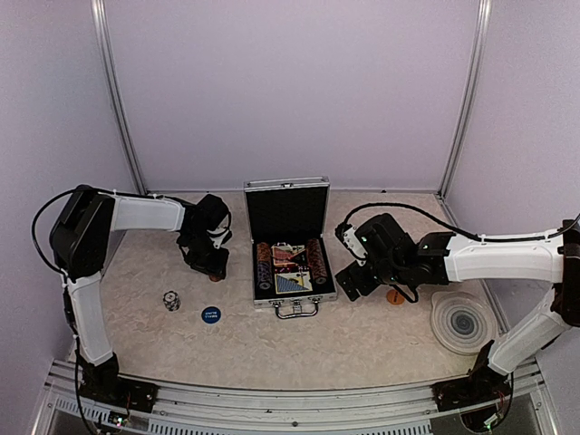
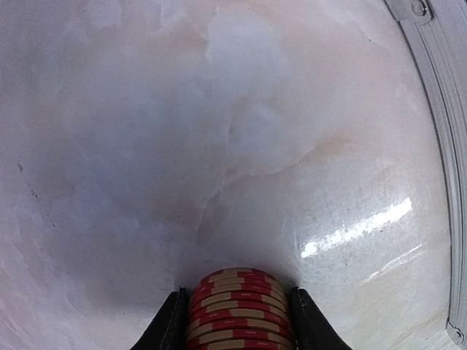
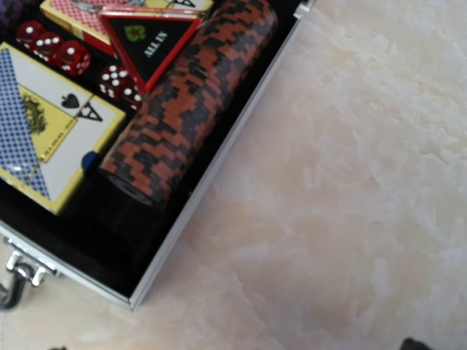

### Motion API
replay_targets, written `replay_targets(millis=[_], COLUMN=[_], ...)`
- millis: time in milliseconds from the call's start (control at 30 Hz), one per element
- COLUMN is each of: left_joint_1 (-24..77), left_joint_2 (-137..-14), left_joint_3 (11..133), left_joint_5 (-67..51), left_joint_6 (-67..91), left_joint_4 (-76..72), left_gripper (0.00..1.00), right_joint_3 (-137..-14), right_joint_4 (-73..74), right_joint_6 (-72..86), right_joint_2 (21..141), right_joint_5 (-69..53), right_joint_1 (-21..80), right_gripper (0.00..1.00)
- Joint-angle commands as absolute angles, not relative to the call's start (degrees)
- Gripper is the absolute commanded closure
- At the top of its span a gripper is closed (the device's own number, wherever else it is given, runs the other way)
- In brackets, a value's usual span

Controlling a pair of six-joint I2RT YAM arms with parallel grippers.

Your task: Pack up texas hold em set

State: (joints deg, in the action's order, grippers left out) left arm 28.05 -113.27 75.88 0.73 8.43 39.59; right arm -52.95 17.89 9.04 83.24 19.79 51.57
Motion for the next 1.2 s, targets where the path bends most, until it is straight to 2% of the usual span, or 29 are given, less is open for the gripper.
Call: replay_targets(millis=[0, 33, 867, 1033, 1167], left_joint_1=[28.04, 28.08, 29.53, 32.06, 34.93], left_joint_2=[-113.74, -113.67, -107.38, -106.41, -105.54], left_joint_3=[74.08, 74.28, 77.80, 78.31, 78.77], left_joint_5=[-1.93, -1.85, -0.18, 1.41, 1.50], left_joint_6=[8.09, 8.09, 8.13, 7.91, 7.81], left_joint_4=[40.34, 40.48, 43.22, 44.43, 45.42], left_gripper=[0.97, 1.00, 1.00, 1.00, 1.00], right_joint_3=[-53.08, -53.04, -53.25, -54.45, -55.54], right_joint_4=[17.54, 17.50, 17.42, 17.28, 15.12], right_joint_6=[8.96, 8.96, 9.58, 11.24, 14.99], right_joint_2=[82.46, 82.46, 82.79, 83.10, 83.43], right_joint_5=[20.48, 20.48, 19.03, 15.06, 6.72], right_joint_1=[51.09, 51.07, 51.06, 51.06, 50.90], right_gripper=[0.01, 0.01, 0.01, 0.01, 0.01])
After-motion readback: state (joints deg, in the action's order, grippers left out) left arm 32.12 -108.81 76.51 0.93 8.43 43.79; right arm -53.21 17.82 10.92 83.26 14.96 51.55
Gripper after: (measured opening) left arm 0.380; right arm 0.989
